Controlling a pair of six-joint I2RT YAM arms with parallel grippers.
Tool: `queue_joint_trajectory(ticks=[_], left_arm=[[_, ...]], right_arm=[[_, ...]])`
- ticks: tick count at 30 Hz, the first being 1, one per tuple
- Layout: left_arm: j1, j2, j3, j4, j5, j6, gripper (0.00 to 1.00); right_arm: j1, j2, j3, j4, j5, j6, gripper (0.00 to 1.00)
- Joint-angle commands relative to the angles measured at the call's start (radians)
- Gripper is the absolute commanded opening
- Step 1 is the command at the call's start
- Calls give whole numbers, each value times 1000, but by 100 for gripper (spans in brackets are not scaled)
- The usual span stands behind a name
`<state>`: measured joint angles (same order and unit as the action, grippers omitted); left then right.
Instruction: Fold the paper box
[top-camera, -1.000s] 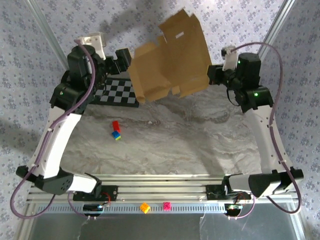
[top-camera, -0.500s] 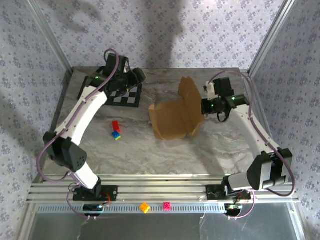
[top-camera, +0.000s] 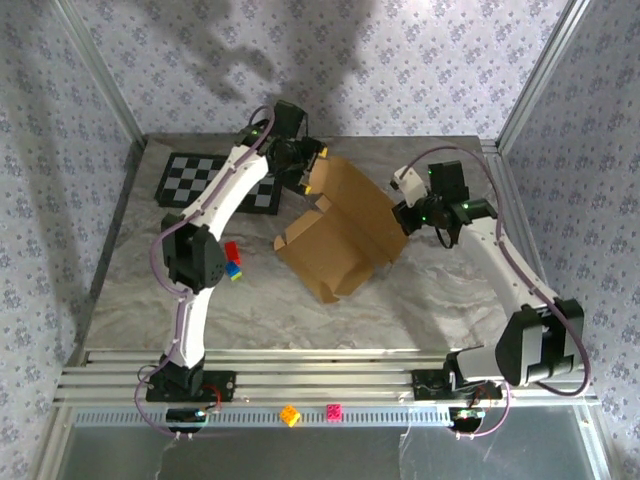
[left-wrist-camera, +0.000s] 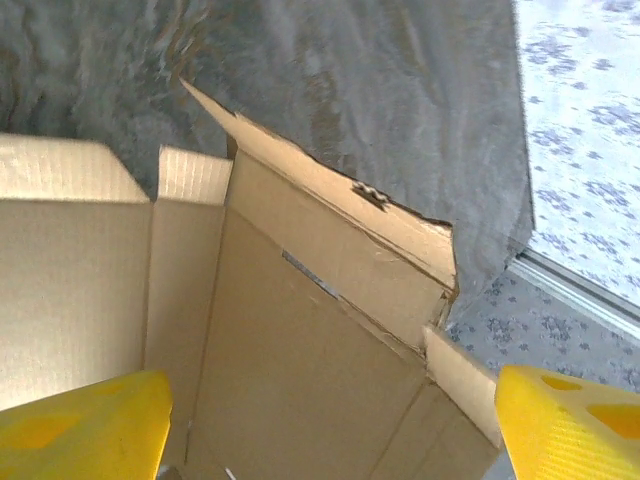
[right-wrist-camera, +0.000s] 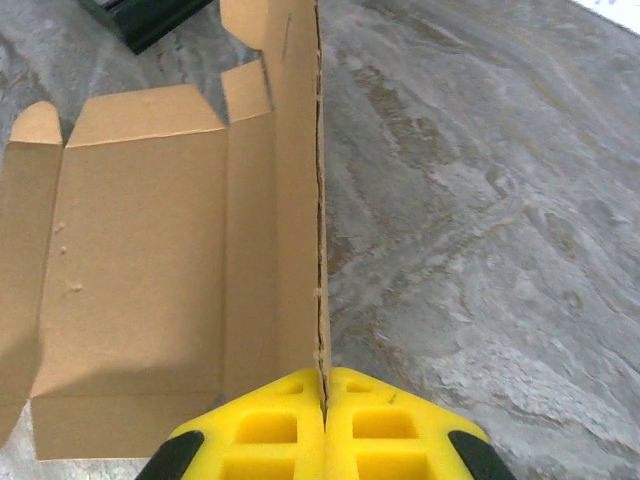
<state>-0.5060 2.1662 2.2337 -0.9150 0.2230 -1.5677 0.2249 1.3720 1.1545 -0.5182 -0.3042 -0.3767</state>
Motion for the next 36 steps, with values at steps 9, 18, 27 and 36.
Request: queue_joint_trajectory(ticks=[9,18,27,36], left_arm=[[55,69,-34,85,89,-262,88],[108,99,-153,260,154,-329,71],[126,36,-388,403,220,-371,23],[129,-7,-422,338,227,-366,17]], right_arm=[[57,42,14,95,45,-92,0],[98,30,-21,172,119,-154,0],[123,31,-46,218,167,-207,0],[208,24,-1,182,214,-229,50]])
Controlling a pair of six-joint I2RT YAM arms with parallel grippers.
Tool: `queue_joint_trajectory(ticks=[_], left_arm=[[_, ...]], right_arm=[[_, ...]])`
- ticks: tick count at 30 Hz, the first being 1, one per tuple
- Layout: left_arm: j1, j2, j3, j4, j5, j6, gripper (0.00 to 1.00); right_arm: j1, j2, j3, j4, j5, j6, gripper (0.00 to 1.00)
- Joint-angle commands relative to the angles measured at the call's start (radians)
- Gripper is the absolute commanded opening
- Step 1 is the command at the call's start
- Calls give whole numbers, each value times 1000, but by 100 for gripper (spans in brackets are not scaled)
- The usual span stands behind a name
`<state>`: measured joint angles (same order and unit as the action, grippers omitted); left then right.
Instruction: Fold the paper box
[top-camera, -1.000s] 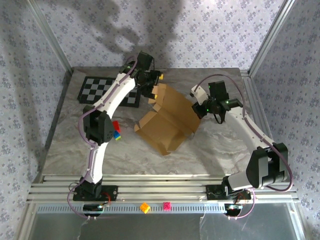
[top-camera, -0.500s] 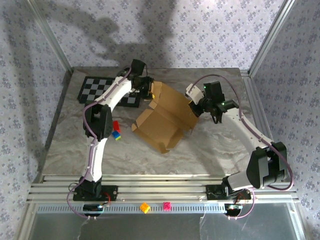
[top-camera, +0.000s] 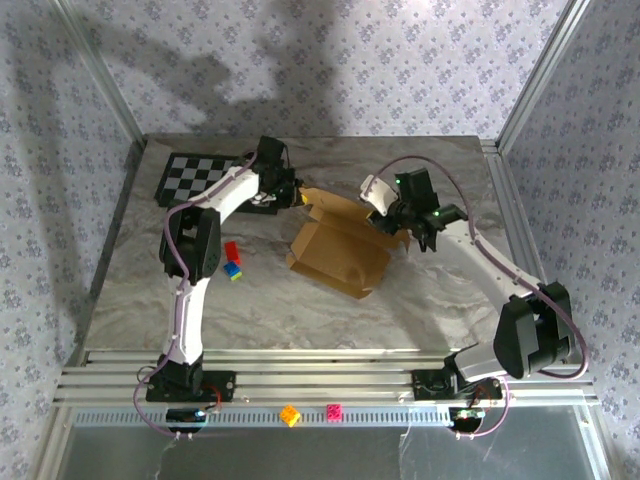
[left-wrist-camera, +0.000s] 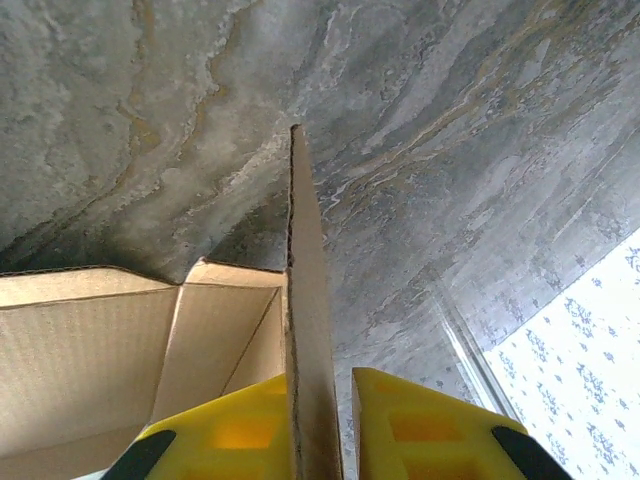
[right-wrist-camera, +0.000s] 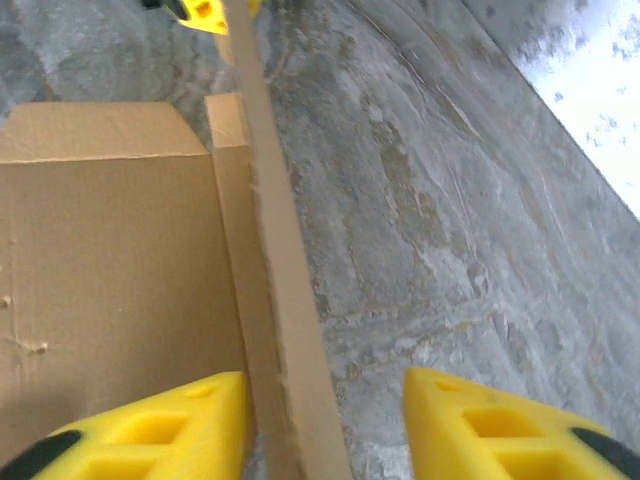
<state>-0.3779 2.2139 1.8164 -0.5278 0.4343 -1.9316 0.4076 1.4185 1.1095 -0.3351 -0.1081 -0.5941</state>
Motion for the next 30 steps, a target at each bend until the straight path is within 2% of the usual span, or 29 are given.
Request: queue_joint_trajectory(ticks=[1,5,15,17,21,22,23,26,28,30], left_arm=[[1,-59,-2,-58,11,0,17],[-3,-71,17,-113,-6,4,18],[-9,-95,-3,-135,-4,8,18],[-11,-99,-5,-144,-2,15,18],[-11,-113,-16,-182,-3,34,20],[-10,-122,-25,-178,-5,39,23],[-8,-132,-38,-171,-6,46,32],[10,-186,-61,-158,-43,133,62],[38,-226,-44,-182,-72,279,70],[71,-263,-13,-255,-104,444,72]], right_arm=[[36,-17,56,-9,18,-13,50],[88,33,112,-33,36,-24,50],[157,179,177,9,184,-68,41],[163,198,178,37,215,-82,35],[167,220,193,58,238,-88,15],[169,222,200,49,231,-89,6],[167,223,205,34,218,-89,0],[155,211,212,-27,132,-82,0],[128,196,243,-116,-1,-66,0],[89,187,299,-222,-149,-20,0]])
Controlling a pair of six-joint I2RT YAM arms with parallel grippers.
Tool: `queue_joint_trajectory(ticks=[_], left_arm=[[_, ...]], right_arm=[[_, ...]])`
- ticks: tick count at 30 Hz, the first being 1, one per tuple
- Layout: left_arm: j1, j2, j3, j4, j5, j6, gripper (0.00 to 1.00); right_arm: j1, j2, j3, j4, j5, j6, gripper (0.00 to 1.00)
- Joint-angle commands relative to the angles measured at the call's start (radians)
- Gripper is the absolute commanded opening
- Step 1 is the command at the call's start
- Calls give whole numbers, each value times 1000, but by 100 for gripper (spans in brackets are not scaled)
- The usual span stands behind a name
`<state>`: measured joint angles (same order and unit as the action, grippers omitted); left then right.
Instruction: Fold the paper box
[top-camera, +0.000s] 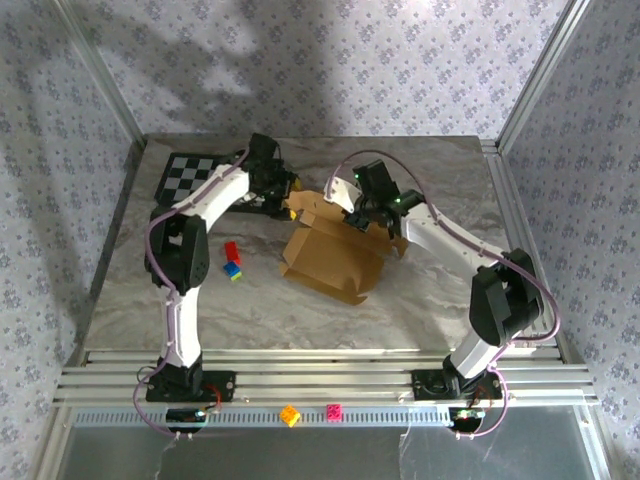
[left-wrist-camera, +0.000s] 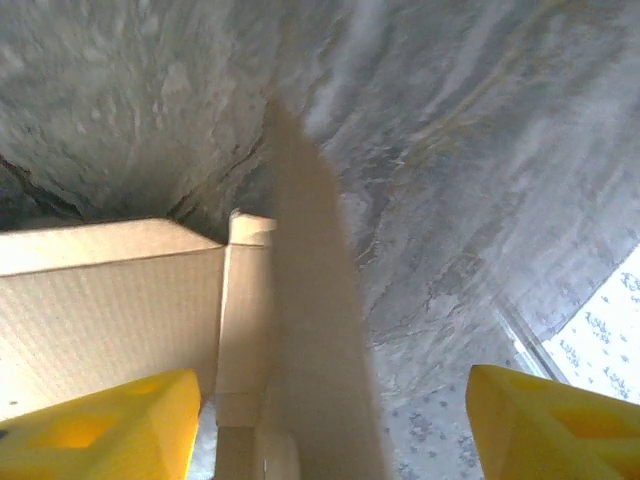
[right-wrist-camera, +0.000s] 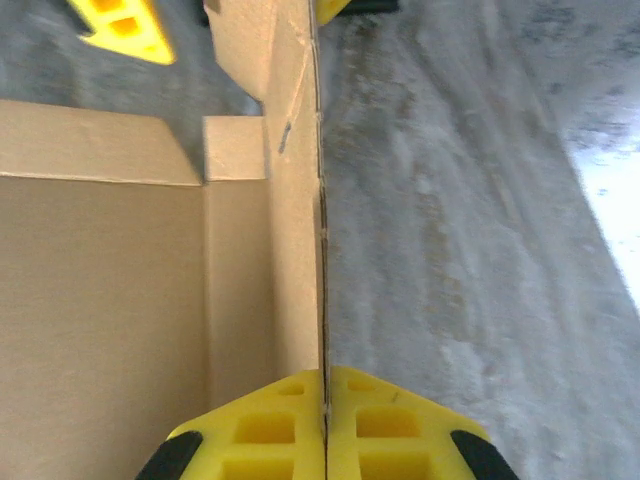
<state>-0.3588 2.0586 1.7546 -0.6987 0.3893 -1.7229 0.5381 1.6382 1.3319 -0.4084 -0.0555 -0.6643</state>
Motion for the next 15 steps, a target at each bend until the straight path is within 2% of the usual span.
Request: queue_joint_trajectory(ticks=[1,4,7,9,11,15], left_arm=[[66,-131,57,-103,-77,327,71],[85,-211,25,1,-43,572,65],[72,-246,32,62,19,712,64],[61,-221,72,52,84,711,62],[38,-177,136,32,130,706,54],[-11,-99,283,-18,139,693,50]], right_arm=[[-60,-38,100,-186,-260,74,0],[-97,-62,106,-266,-383,97,0],[-108,-81,49,-246,-384,94,0],[-117,-71,30,-226,-368,97,0],[-126,-56,30,-198,-355,105,0],[-132,-21,60,-165,-328,99,0]])
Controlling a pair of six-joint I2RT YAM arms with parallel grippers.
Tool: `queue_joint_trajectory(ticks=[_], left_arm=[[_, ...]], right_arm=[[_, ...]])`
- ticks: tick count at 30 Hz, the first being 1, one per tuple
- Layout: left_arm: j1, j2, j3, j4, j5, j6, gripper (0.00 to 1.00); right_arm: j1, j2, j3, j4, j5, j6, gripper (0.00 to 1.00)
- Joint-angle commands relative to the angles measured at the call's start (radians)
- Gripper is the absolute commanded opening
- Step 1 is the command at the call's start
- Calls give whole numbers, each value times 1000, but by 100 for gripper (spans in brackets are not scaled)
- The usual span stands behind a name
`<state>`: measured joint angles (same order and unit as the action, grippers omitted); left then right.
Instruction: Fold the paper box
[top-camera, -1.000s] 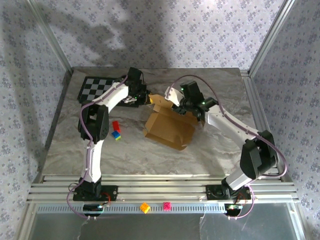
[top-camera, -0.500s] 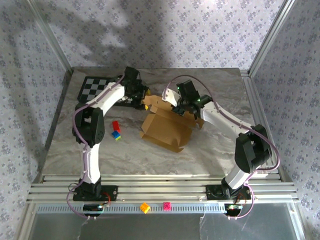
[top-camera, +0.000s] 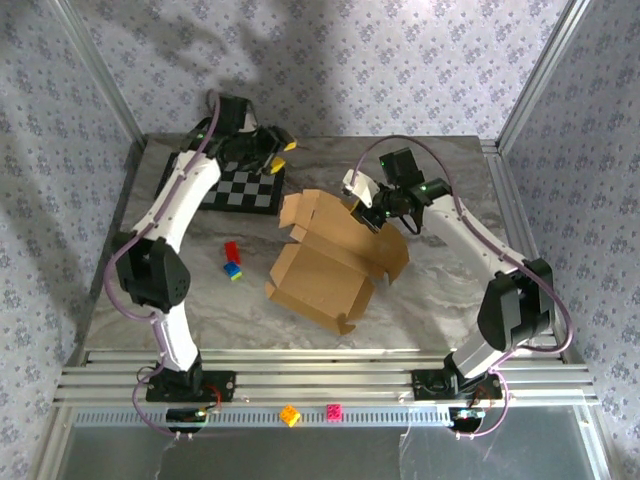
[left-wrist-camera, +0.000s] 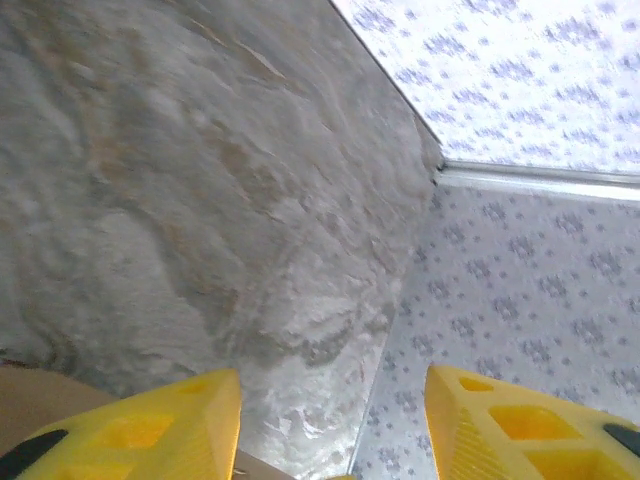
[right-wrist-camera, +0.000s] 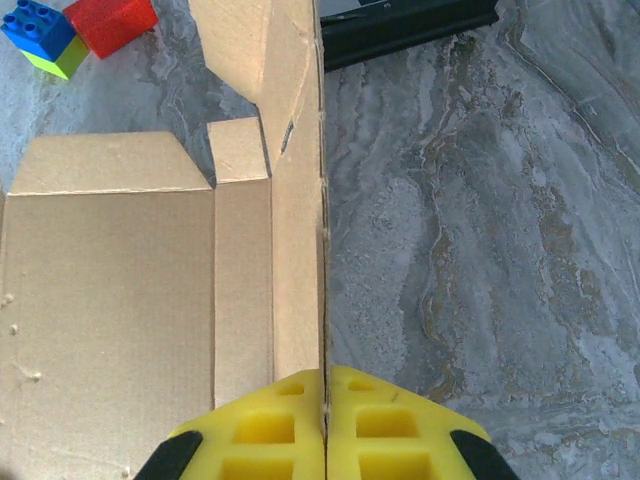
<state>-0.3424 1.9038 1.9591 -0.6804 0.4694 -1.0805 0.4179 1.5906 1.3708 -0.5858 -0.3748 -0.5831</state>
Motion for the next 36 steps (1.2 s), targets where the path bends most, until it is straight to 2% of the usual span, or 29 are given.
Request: queue_joint_trajectory(ticks=[1,7,11,17,24,36], left_arm=[[-37,77,112,-47,59,48,50],[-59,207,302,-271,23,85,49],[-68,213,284,-238,41,57,51],[-90,226,281,-293,36,54,52],[-122,220,249,-274,52,30,54],[-165,221,188,-177,76,-73,54]], right_arm=[[-12,34,29,18,-5,15,0],[-9,61,63,38,46,10,0],[-7,63,66,48,65,11,0],[-8,67,72,64,100,14,0],[-1,68,76,78,132,18,0],[44,27,34,140,212,7,0]])
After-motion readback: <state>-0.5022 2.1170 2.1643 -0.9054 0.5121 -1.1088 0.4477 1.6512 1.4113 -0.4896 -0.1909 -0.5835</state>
